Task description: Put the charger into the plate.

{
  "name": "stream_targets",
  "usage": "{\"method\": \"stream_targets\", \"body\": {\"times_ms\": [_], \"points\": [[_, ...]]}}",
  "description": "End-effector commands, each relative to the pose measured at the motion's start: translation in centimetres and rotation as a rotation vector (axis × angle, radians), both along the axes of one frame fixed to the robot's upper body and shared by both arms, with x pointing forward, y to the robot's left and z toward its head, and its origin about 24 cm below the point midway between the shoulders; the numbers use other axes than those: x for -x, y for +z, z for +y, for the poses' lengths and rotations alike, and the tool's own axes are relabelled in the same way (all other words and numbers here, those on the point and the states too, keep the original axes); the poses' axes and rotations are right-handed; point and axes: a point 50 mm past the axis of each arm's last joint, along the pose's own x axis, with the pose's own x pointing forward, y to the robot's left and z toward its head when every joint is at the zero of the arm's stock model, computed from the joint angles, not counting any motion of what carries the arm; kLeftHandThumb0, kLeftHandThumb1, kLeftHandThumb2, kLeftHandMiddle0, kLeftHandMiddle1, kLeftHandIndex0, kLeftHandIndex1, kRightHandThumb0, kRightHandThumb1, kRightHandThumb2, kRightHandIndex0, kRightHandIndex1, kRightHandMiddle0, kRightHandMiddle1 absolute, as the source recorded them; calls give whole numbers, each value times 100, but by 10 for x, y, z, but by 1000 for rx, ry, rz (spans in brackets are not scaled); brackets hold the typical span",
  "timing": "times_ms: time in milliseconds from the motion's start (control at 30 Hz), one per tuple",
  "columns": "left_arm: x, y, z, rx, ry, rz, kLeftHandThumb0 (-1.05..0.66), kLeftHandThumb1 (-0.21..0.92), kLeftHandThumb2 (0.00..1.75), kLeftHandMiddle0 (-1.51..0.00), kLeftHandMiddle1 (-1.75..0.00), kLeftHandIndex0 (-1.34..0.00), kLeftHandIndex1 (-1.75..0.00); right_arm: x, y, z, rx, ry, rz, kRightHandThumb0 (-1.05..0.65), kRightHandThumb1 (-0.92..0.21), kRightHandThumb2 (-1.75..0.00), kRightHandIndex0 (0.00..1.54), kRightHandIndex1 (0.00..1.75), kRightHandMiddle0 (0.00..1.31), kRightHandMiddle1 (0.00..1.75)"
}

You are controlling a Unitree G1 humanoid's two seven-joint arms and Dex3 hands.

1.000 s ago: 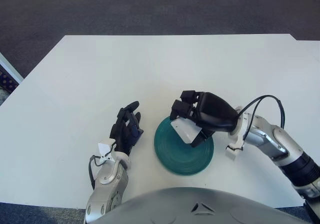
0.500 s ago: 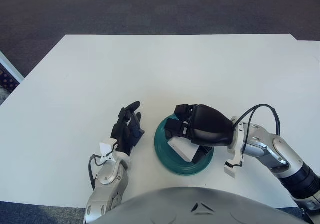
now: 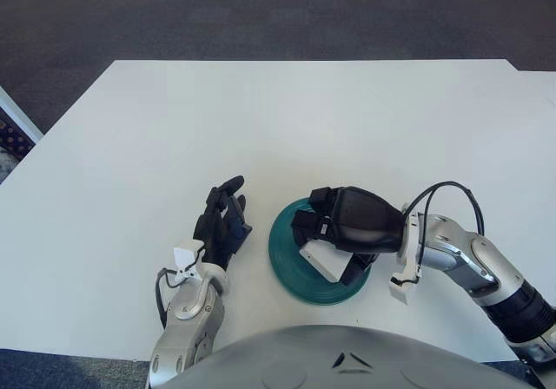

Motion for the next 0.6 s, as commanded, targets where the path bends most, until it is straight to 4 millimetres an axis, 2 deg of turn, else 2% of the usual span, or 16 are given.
{"method": "stream_targets", "body": {"times_ms": [0, 267, 300, 333, 367, 433, 467, 500, 567], "points": [[2, -6, 1, -15, 1, 43, -91, 92, 90, -39, 0, -16, -83, -4, 1, 0, -2, -24, -7, -45, -43, -117, 116, 175, 52, 175], [1, -6, 0, 1, 6, 47, -92, 92, 90, -39, -1, -18, -84, -9, -1, 1, 44, -46, 11, -42, -51, -107, 106, 175, 47, 175], [1, -6, 0, 3, 6, 47, -92, 92, 90, -39, -1, -18, -84, -10, -1, 1, 57, -43, 21, -42, -56, -100, 99, 175, 43, 175], [1, -6, 0, 6, 7, 47, -92, 92, 90, -40, -1, -17, -84, -10, -1, 1, 76, -43, 41, -40, -66, -88, 88, 175, 37, 175], [1, -6, 0, 9, 10, 46, -93, 92, 90, -40, -1, -17, -84, -9, 0, -1, 100, -43, 74, -52, -75, -85, 75, 175, 32, 172], [0, -6, 0, 12, 14, 45, -93, 92, 90, -39, -1, -17, -84, -7, 2, -2, 124, -44, 129, -69, -83, -88, 47, 153, 18, 151], [1, -6, 0, 13, 15, 44, -93, 92, 90, -39, 0, -15, -83, -6, 2, -2, 127, -44, 150, -78, -87, -91, 36, 132, 12, 135], [1, -6, 0, 14, 16, 43, -92, 92, 90, -38, 0, -14, -83, -6, 3, -2, 122, -46, 167, -82, -88, -92, 33, 123, 9, 129], [0, -6, 0, 15, 17, 43, -92, 92, 90, -37, 0, -12, -82, -6, 3, -2, 118, -49, 185, -90, -90, -94, 27, 94, 4, 106]]}}
